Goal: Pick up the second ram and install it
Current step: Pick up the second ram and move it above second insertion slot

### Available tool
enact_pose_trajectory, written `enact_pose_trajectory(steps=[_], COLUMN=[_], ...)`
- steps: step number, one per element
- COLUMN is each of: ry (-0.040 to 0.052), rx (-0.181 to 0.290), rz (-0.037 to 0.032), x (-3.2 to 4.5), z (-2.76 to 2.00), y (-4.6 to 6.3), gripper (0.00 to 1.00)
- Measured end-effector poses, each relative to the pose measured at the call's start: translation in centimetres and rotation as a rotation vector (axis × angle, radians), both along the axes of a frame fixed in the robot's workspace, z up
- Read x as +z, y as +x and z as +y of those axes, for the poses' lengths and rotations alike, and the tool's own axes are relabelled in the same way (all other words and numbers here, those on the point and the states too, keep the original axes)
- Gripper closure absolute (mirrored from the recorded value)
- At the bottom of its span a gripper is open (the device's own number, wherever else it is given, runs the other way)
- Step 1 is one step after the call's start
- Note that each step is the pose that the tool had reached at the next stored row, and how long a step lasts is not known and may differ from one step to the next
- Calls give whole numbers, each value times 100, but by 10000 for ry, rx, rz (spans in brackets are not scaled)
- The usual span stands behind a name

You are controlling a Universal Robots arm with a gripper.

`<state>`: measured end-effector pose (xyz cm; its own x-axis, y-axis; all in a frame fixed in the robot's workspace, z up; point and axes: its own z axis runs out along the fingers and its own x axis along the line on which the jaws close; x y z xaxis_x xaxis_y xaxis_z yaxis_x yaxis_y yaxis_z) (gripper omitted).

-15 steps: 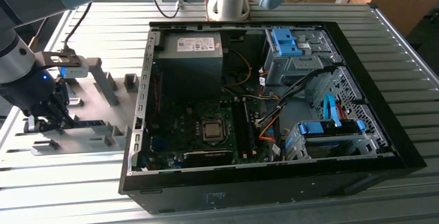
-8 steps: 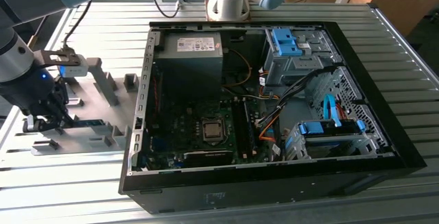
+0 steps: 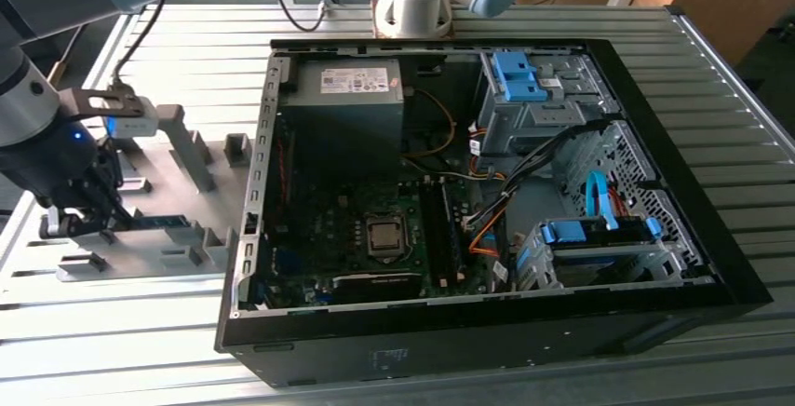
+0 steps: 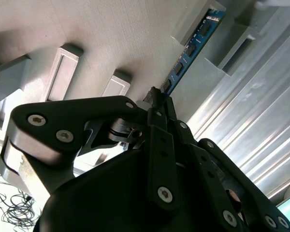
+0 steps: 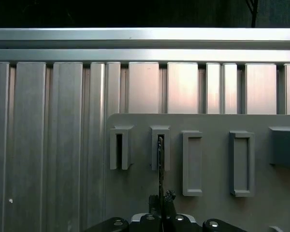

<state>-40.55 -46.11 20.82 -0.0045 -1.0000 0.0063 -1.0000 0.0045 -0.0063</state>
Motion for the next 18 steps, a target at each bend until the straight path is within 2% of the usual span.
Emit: enact_pose_trajectory(steps=[18], ry=[-1], rx=[0], rz=[1], x=[90], z=[0], y=[0], gripper=[86])
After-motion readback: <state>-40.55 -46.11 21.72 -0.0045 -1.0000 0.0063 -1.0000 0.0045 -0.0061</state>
